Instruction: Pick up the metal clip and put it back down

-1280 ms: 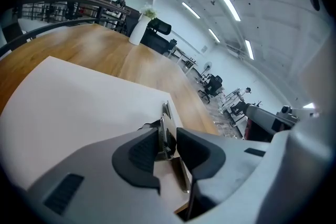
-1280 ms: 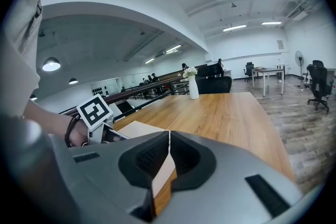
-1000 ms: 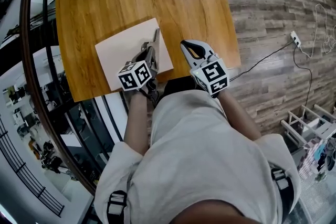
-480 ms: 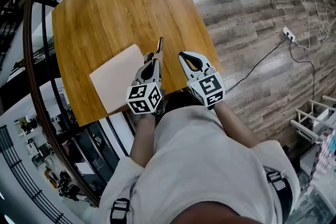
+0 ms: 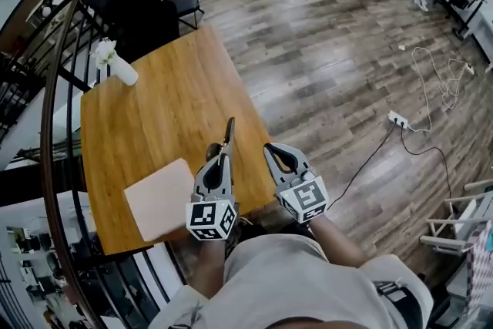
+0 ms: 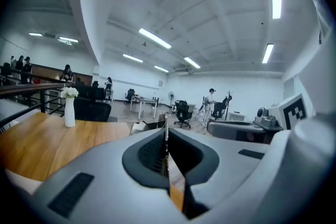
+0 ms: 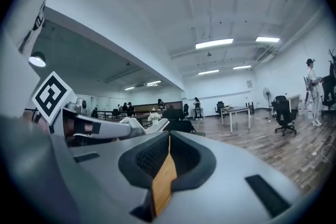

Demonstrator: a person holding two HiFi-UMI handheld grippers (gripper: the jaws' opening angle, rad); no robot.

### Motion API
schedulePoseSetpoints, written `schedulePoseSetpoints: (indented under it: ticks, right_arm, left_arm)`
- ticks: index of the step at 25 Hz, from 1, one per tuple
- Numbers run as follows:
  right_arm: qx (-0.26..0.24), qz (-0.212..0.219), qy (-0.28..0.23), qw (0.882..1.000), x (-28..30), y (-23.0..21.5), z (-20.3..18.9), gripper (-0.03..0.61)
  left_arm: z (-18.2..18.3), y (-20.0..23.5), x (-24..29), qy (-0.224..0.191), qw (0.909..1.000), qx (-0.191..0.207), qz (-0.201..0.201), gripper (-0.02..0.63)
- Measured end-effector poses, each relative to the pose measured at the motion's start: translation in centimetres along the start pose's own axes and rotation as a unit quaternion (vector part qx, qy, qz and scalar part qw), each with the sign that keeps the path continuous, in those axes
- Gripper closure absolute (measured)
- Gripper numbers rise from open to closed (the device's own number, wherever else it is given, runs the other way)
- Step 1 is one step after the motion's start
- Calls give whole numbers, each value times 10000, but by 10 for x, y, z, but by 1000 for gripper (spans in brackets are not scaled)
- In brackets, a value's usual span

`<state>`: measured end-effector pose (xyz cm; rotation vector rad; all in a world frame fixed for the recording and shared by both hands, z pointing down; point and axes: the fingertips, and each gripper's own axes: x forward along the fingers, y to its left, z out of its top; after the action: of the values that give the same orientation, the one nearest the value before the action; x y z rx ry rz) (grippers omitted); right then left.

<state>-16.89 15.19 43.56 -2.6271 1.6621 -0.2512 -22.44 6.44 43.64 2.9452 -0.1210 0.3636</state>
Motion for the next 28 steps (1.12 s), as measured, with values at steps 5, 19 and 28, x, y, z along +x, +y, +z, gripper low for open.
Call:
schedulePoseSetpoints:
  ticks: [5, 19, 28]
  right_arm:
    - [-318, -6, -452, 9985, -21, -20, 44, 552]
    - [-259, 121, -296, 9992, -95, -88, 28, 552]
    - [-155, 203, -224, 9994, -87, -132, 15, 552]
  left_arm:
    - [37, -22, -3, -480, 9981, 341, 175, 589]
    - [18, -122, 32, -463, 9985, 26, 275, 589]
    - [9, -133, 76, -407, 9985, -102, 338, 589]
